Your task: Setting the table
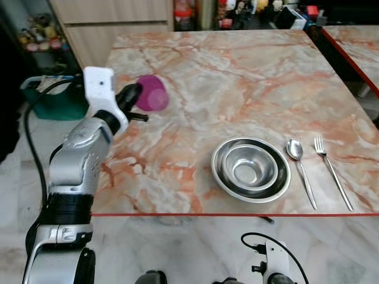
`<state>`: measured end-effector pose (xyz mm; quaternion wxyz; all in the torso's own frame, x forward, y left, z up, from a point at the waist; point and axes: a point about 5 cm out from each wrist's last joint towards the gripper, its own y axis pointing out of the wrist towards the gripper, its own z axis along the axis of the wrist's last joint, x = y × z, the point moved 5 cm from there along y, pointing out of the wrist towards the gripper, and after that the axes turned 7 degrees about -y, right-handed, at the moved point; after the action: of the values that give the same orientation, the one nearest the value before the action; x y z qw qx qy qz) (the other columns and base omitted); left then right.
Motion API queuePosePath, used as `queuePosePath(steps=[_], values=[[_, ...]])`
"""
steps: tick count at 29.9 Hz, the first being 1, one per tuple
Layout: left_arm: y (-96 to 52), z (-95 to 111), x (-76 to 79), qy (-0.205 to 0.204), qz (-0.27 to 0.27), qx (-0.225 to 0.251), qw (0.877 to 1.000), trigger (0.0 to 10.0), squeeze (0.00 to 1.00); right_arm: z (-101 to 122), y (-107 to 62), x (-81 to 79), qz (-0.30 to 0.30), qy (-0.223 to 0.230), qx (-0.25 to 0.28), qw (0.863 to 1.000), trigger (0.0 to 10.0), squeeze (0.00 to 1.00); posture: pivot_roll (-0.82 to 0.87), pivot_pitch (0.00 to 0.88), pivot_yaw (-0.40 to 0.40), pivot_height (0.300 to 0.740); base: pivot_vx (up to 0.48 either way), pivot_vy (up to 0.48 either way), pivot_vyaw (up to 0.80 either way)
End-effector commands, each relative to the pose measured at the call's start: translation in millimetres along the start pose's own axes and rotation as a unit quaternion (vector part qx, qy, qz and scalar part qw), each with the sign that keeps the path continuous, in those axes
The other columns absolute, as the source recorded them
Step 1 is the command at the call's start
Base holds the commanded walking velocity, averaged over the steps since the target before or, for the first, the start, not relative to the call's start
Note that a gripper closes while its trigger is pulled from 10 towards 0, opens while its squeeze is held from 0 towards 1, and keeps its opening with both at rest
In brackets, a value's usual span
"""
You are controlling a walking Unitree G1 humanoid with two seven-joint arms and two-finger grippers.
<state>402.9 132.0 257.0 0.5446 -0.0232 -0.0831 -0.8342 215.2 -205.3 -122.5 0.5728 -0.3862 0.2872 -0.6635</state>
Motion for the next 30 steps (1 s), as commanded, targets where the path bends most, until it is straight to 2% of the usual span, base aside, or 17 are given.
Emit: queuePosePath(steps=[1,4,7,9,14,18,22,25,30], values=[[7.9,-25.3,26.7,0.018,-0.060,-0.071,0.996,10.0,0.00,-4.9,-0.4,-1.9,0.002,-0.001,-0.010,1.000,10.0,0.00,0.08,0.148,0.019,0.736,0.000,0.000,0.00],[10.8,-47.3,46.1,0.027,-0.097,-0.132,0.986,10.0,0.00,-4.6,-0.4,-2.7,0.002,0.001,-0.010,1.000,10.0,0.00,0.09,0.149,0.026,0.736,0.000,0.000,0.00],[14.0,-60.6,56.6,0.035,-0.110,-0.161,0.980,10.0,0.00,-4.2,-0.4,-3.6,0.003,0.002,-0.010,1.000,10.0,0.00,0.09,0.150,0.030,0.736,0.000,0.000,0.00],[22.8,-65.2,60.0,0.036,-0.096,-0.169,0.980,10.0,0.00,-3.7,-0.4,-4.6,0.004,0.003,-0.009,1.000,10.0,0.00,0.09,0.146,0.034,0.736,0.000,0.000,0.00],[36.2,-54.9,57.7,0.032,-0.068,-0.145,0.987,10.0,0.00,-3.7,-0.5,-6.1,0.004,0.006,-0.009,1.000,10.0,0.00,0.08,0.135,0.039,0.736,0.000,0.000,0.00],[40.6,-50.1,52.4,0.028,-0.050,-0.138,0.989,10.0,0.00,-3.6,-0.6,-6.9,0.005,0.007,-0.009,1.000,10.0,0.00,0.08,0.133,0.043,0.736,0.000,0.000,0.00],[44.6,-52.4,46.8,0.041,-0.038,-0.155,0.986,10.0,0.00,-3.8,-0.6,-7.5,0.005,0.007,-0.009,1.000,10.0,0.00,0.08,0.126,0.046,0.736,0.000,0.000,0.00],[44.4,-62.3,46.8,0.049,-0.039,-0.192,0.979,10.0,0.00,-3.5,-0.6,-8.0,0.007,0.006,-0.009,1.000,10.0,0.00,0.09,0.127,0.048,0.736,0.000,0.000,0.00],[44.9,-64.3,47.1,0.046,-0.040,-0.198,0.978,10.0,0.00,-3.5,-0.6,-8.1,0.007,0.007,-0.009,1.000,10.0,0.00,0.09,0.127,0.048,0.736,0.000,0.000,0.00]])
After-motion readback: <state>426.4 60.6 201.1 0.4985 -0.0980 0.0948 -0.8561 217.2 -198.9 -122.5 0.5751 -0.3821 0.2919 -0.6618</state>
